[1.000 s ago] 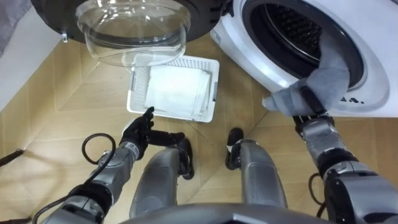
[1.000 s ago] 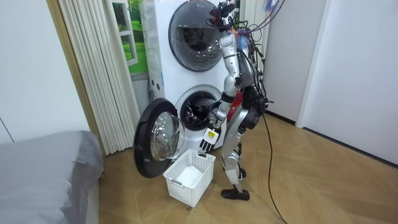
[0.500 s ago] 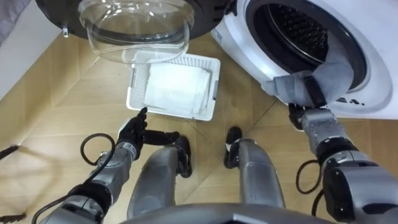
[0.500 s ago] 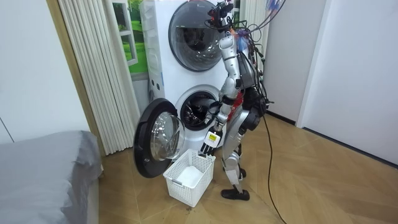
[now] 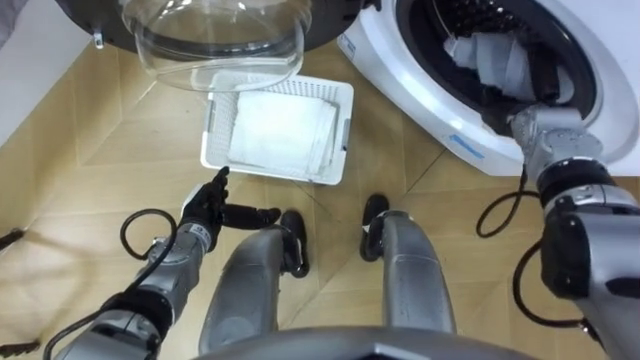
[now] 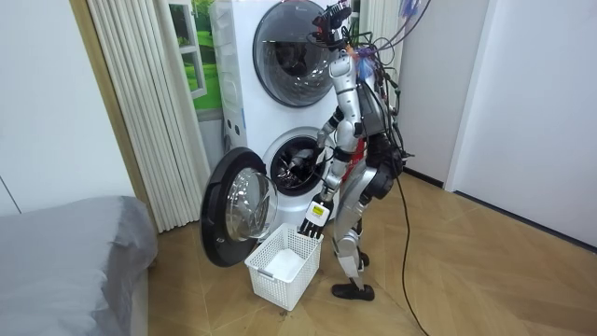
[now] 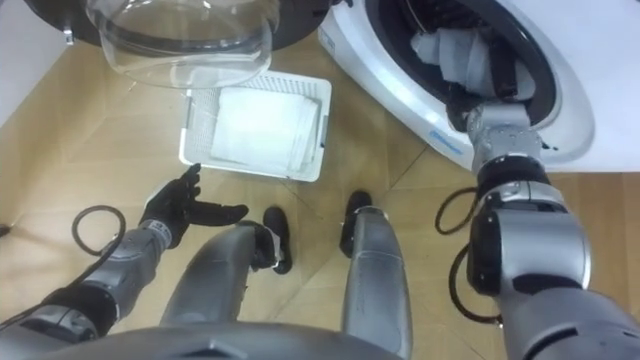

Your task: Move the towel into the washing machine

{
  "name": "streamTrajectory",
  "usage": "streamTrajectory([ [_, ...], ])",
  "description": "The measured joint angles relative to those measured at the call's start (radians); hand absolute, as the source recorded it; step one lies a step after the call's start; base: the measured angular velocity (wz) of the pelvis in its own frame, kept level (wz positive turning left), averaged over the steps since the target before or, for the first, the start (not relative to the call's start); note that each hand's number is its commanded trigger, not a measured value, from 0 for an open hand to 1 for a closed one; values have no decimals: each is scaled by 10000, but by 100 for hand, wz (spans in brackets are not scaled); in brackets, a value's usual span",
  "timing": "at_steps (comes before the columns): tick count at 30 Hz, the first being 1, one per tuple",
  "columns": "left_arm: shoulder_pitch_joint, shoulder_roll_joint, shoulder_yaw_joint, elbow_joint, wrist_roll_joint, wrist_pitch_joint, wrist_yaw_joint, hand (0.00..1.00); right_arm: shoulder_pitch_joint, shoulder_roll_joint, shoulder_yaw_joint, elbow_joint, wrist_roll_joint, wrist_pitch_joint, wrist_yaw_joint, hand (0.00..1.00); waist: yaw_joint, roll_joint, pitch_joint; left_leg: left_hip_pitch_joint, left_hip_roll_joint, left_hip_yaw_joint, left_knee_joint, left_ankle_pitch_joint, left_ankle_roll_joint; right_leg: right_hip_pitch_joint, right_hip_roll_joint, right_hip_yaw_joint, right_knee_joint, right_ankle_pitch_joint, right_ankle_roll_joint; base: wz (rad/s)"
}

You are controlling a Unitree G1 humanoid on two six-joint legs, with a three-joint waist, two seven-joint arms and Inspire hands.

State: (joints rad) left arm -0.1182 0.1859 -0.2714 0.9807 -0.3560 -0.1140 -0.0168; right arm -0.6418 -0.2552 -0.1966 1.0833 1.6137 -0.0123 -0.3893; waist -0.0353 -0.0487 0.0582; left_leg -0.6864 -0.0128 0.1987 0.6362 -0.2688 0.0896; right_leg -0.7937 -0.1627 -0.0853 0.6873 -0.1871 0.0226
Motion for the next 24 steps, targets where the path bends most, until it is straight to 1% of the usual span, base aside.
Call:
streamTrajectory([
  [1,26,-1,83,0,28,1,-9,0,-78,0,-77,0,1,64,-39,0,-38,-14,-4,-8,-8,44,-5,-11,19,-37,-36,4,57,-11,17,0],
  [2,82,-56,329,3,179,2,-40,0,-211,0,-275,6,38,143,-68,0,-49,-15,-6,-16,-3,133,-8,-33,55,-82,-49,46,101,-20,25,-6],
  [5,129,-116,826,15,409,9,-178,0,-305,0,-655,49,189,144,-134,0,-53,-23,-1,-17,-7,193,-10,-39,68,-90,-86,38,123,-27,38,-1],
  [8,158,-107,1038,24,565,54,-227,0,-430,-61,-1021,210,294,143,-151,0,-57,-33,4,10,-24,232,-19,-47,84,-93,-117,46,172,-41,60,1],
  [10,171,-80,1139,23,769,57,-238,0,-562,-104,-1044,452,304,144,-163,0,-58,-72,22,67,-43,251,-21,-47,86,-89,-143,57,238,-63,60,0],
  [13,191,-74,1379,30,856,56,-243,0,-624,-104,-1191,618,307,147,-164,0,-26,-74,23,71,-32,252,32,-47,86,-67,-139,49,245,-64,58,0],
  [15,198,-52,1546,90,855,58,-311,0,-739,-104,-1533,820,308,149,-183,0,-9,-76,24,74,-24,246,36,-58,101,-19,-146,22,247,-69,62,4],
  [17,209,-20,1549,189,861,78,-344,0,-739,-104,-1770,828,308,149,-348,0,-9,-77,25,138,-27,248,39,-72,123,62,-155,15,232,-91,95,5],
  [20,348,-3,1594,227,1071,219,-357,0,-738,-104,-1888,946,304,149,-581,0,-8,-75,25,322,-28,224,29,-105,169,287,-159,4,180,-126,150,0],
  [24,522,-3,1862,206,1291,255,-393,0,-738,-155,-2106,1227,292,148,-587,0,3,-58,21,420,-4,193,-26,-113,181,472,-155,-107,29,-131,158,4],
])
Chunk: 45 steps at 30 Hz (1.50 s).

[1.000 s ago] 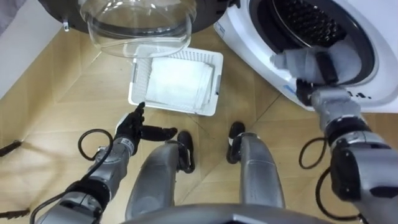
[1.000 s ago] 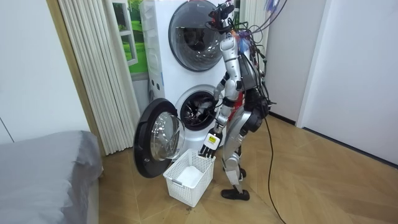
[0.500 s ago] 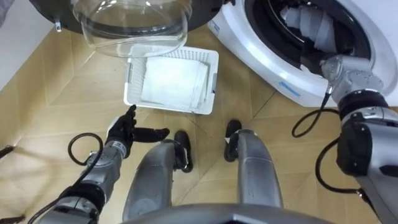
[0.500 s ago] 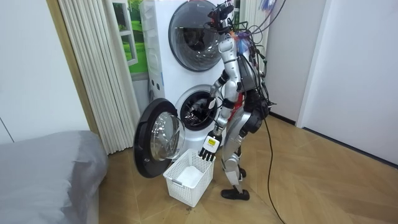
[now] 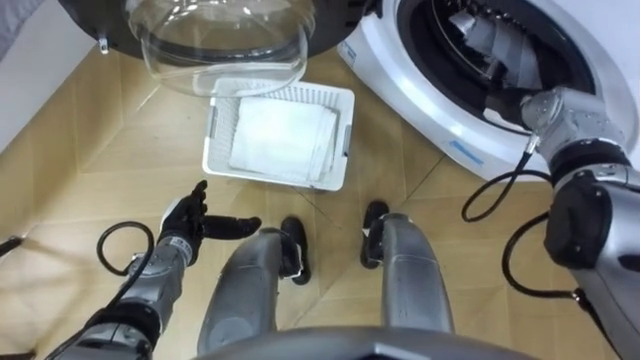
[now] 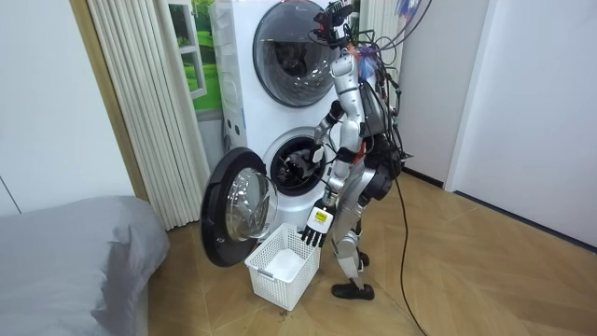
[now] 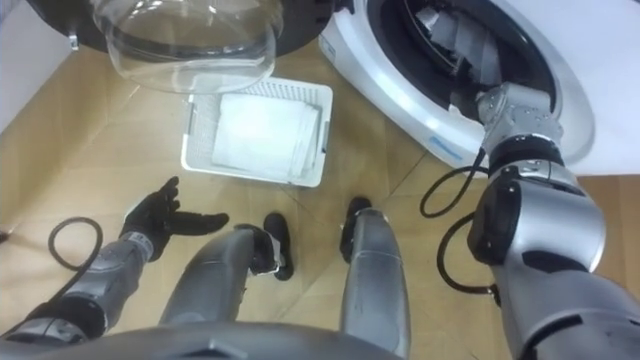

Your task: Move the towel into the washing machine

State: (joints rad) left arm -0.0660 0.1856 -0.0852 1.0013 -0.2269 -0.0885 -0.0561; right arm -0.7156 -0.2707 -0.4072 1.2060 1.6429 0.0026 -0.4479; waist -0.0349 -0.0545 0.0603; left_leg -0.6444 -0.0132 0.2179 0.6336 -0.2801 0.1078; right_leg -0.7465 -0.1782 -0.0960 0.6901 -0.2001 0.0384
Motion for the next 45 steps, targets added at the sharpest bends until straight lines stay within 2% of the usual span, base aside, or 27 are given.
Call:
streamTrajectory([
  [6,134,38,104,-159,40,185,-27,0,94,-41,-448,168,-34,-5,346,0,123,200,-22,185,32,-30,-101,-12,4,243,29,-63,-164,17,22,1],
  [10,323,39,110,-161,39,186,-168,0,504,-43,-541,175,-122,-12,718,0,243,544,-24,874,-10,-27,-472,-32,7,890,32,-70,-384,11,34,0],
  [13,541,38,137,-176,44,184,-224,0,972,-86,-542,178,-136,-34,952,0,417,741,-96,1491,-23,-19,-858,-9,-34,1476,30,-150,-665,-34,80,0],
  [18,883,29,591,-349,247,258,-267,0,1893,-72,-541,99,-418,-23,1252,0,452,748,-112,2397,-18,-72,-1596,149,-180,2419,64,-465,-1301,-63,71,10],
  [19,953,-9,741,-361,253,260,-300,0,2167,-66,-541,97,-472,-17,1359,0,457,743,-145,2597,-17,-81,-1719,171,-202,2667,82,-553,-1469,-71,82,14],
  [22,1090,-34,855,-343,258,312,-357,0,2920,-31,-542,118,-784,-9,1712,0,464,749,-176,3216,-7,-188,-2001,190,-221,3402,121,-757,-1810,-74,88,16],
  [24,1332,-35,849,-343,267,396,-372,0,3639,28,-542,122,-816,21,1998,0,429,735,-381,3697,-1,-251,-2295,199,-236,3968,147,-970,-2138,-74,89,18],
  [26,1754,-27,1118,-320,473,446,-427,0,4561,195,-590,251,-910,38,2510,0,425,544,-535,4519,10,-281,-2845,234,-294,4811,298,-960,-2766,-70,99,-3],
  [29,2187,-23,1229,-78,432,478,-465,0,5589,417,-562,455,-1271,92,3043,0,400,332,-660,5496,36,-291,-3457,285,-381,5881,483,-960,-3625,9,228,-13],
  [31,2396,-27,1236,50,423,488,-541,0,6255,577,-547,414,-1647,-23,3379,0,353,253,-712,5949,82,-296,-3660,288,-387,6470,622,-954,-4117,90,269,-10],
  [33,2637,-31,1251,96,456,497,-625,0,6756,640,-485,478,-2031,-155,3657,0,280,240,-707,6205,168,-312,-3671,282,-397,6927,752,-976,-4540,252,226,-3],
  [34,2800,-29,1276,87,482,499,-644,0,7047,703,-449,471,-2439,-264,3828,0,118,221,-699,6299,183,-334,-3678,281,-398,7142,783,-1002,-4758,289,227,6],
  [36,2927,-46,1400,97,450,521,-642,0,7435,802,-326,463,-3254,-388,4023,0,35,255,-660,6490,213,-340,-3793,271,-421,7347,843,-1005,-4916,305,238,-1],
  [38,2972,-112,1606,97,424,518,-562,0,7836,815,91,631,-4209,-398,4057,0,23,369,-576,6740,269,-331,-3968,236,-499,7482,927,-962,-4916,307,234,-10],
  [41,2967,-222,1591,184,378,426,-406,0,7962,816,800,1020,-5351,-446,4073,0,-17,516,-529,6881,286,-331,-4138,193,-607,7510,990,-947,-4893,316,219,-4],
  [45,2952,-381,1612,510,346,458,-379,0,7967,869,1313,1188,-7469,-304,4382,0,-127,543,-487,7219,268,-337,-4388,194,-639,7748,1030,-845,-4880,318,216,-5],
])
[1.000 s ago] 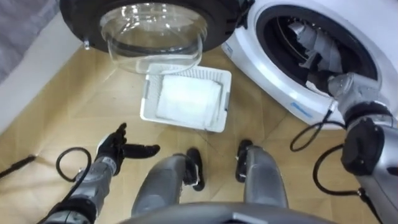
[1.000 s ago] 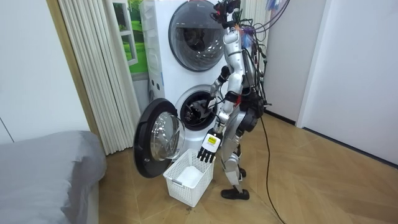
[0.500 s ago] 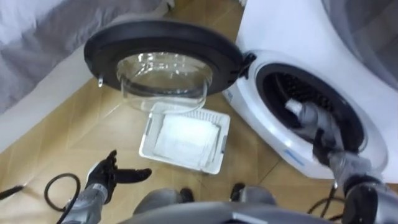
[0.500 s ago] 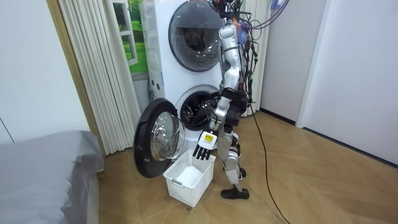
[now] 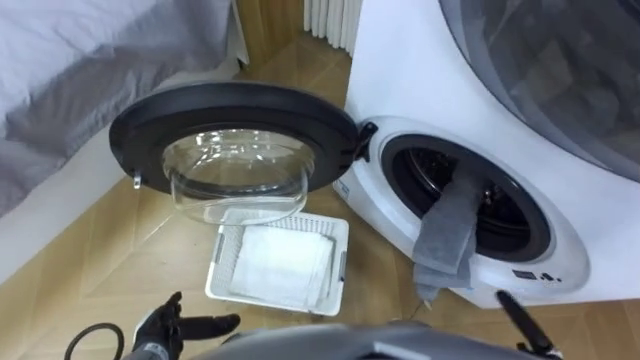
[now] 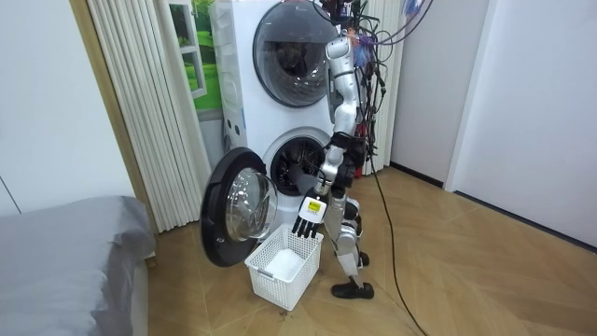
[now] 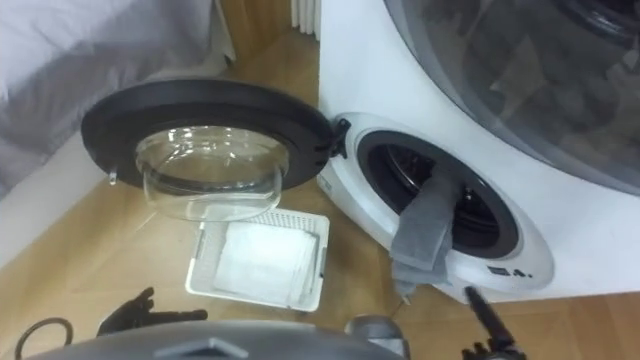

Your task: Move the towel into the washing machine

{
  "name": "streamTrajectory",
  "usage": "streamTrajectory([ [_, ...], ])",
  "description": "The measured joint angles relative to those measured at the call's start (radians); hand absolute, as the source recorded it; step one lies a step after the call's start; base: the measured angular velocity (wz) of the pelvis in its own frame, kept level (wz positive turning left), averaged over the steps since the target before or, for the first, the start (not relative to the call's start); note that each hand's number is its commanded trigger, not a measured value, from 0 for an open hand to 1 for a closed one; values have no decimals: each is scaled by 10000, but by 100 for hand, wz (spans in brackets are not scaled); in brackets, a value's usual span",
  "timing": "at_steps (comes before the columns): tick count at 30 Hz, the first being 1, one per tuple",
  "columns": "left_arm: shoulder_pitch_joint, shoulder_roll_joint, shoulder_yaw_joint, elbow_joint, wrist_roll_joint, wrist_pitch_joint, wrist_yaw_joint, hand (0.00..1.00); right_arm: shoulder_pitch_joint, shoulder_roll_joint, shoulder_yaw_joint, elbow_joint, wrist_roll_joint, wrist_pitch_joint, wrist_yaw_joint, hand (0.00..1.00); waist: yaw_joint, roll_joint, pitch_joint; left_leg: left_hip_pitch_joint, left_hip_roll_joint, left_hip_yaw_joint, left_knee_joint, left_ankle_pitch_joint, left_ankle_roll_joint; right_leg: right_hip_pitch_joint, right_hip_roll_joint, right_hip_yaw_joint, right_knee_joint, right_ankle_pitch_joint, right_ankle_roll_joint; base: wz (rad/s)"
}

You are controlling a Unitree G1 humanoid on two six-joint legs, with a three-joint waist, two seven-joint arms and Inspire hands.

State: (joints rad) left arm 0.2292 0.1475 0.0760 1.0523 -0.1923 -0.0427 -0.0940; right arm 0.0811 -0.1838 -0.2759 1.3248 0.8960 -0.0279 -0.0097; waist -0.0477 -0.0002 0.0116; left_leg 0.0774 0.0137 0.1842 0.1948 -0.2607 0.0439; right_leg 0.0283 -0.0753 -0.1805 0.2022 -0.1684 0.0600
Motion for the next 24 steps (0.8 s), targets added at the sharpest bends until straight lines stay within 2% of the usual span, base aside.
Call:
streamTrajectory([
  [4,2,-11,160,234,8,-1,38,0,-1,90,573,-17,-1575,-9,145,0,30,-31,-4,323,69,27,-138,-8,-44,226,59,-21,-8,1,-3,-6],
  [10,69,-31,514,376,115,-29,48,0,204,155,1196,20,-3999,-18,583,0,180,-191,-80,372,93,29,-125,17,-107,251,127,-190,-3,8,-17,-2],
  [14,-38,-31,587,687,127,-51,54,0,200,201,1855,60,-5792,-16,792,0,305,-243,-65,370,96,28,-139,18,-112,243,130,-201,-19,9,-19,0],
  [17,-54,-10,622,695,204,-51,95,0,168,208,1978,42,-6422,-23,809,0,338,-224,-71,398,98,31,-162,18,-112,256,130,-175,-29,9,-19,0],
  [21,-154,-5,673,697,585,-50,264,0,166,238,2034,4,-6761,-25,1034,0,384,-303,-63,440,87,33,-152,18,-112,291,134,-133,-54,9,-19,0],
  [23,-212,-7,691,714,790,-39,352,0,166,241,2065,-4,-6884,-24,1204,0,432,-317,-6,549,106,33,-173,14,-116,421,142,-111,-172,14,-27,0],
  [24,-232,-10,680,713,831,-27,388,0,156,240,2071,-33,-6897,-25,1214,0,441,-322,-3,554,112,31,-192,6,-124,420,150,-97,-169,15,-28,0],
])
